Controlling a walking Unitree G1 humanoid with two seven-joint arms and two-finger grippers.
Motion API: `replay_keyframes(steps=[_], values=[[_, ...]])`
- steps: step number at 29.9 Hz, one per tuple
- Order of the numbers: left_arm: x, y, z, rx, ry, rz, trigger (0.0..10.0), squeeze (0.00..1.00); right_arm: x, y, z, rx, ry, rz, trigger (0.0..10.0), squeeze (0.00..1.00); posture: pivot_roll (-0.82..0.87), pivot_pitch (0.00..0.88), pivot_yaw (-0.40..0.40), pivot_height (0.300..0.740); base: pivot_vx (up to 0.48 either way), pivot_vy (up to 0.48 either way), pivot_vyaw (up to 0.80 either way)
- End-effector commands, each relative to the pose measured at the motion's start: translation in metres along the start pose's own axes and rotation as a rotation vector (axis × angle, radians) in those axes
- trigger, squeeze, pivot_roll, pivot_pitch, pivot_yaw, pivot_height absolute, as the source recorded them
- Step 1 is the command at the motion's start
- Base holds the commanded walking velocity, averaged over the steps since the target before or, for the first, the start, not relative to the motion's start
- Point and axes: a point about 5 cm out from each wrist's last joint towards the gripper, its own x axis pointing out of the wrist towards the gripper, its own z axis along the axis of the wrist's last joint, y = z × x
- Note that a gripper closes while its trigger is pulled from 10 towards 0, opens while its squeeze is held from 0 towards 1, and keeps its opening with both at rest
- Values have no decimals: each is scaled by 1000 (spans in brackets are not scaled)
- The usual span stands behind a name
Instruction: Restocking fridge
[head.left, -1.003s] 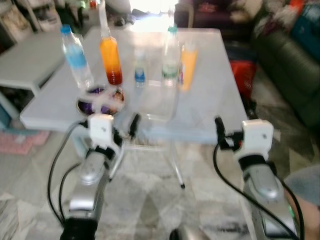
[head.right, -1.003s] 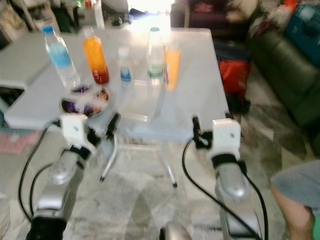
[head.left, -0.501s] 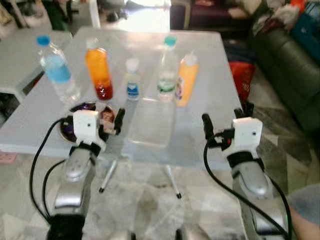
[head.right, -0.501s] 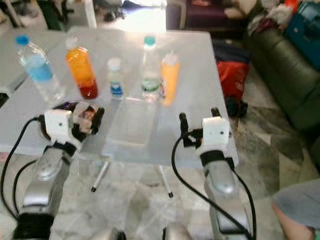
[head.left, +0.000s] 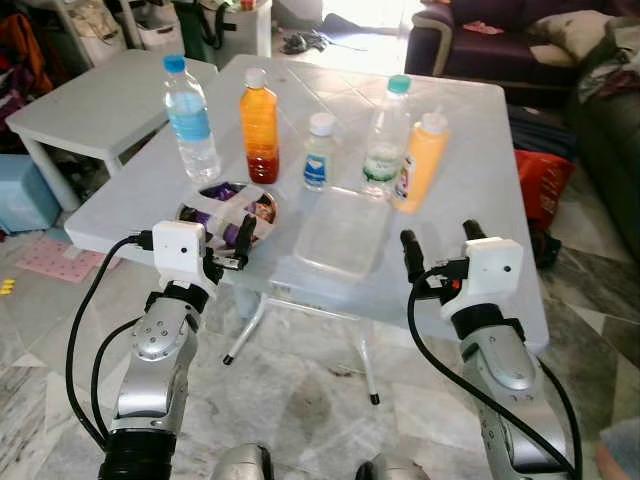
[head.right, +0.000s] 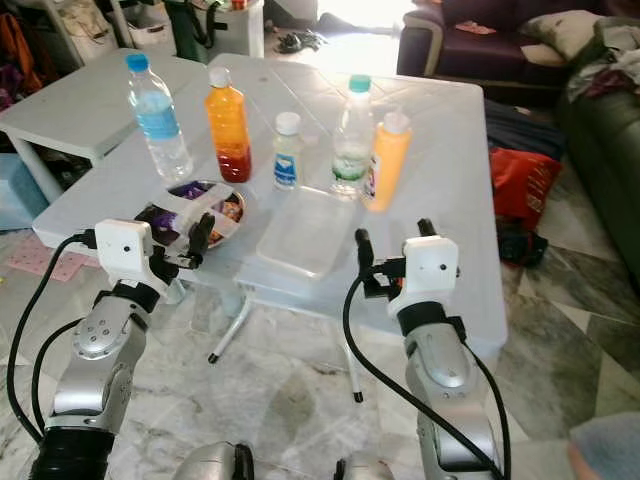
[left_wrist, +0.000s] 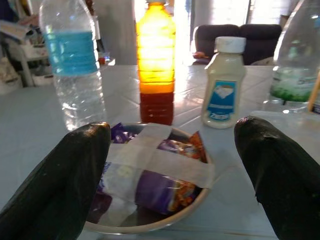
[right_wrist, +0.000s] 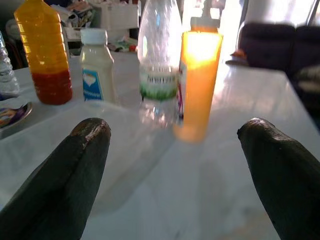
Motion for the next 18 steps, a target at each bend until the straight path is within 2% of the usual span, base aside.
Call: replay_keyframes(steps=[1, 10, 18], values=[[-2, 3, 4, 16, -5, -3, 10000, 0, 1, 3, -4, 33, 28, 34, 10000, 0, -58, 75, 4, 740, 0, 0, 0], [-4, 2, 4, 25, 2, -12, 10000, 0, 7, 15, -4, 128, 39, 117, 10000, 0, -52, 89, 14, 740, 0, 0, 0], [-4, 3, 4, 33, 18, -7, 10000, 0, 10, 10, 1, 126, 20, 106, 10000, 0, -48, 95, 16, 740, 0, 0, 0]])
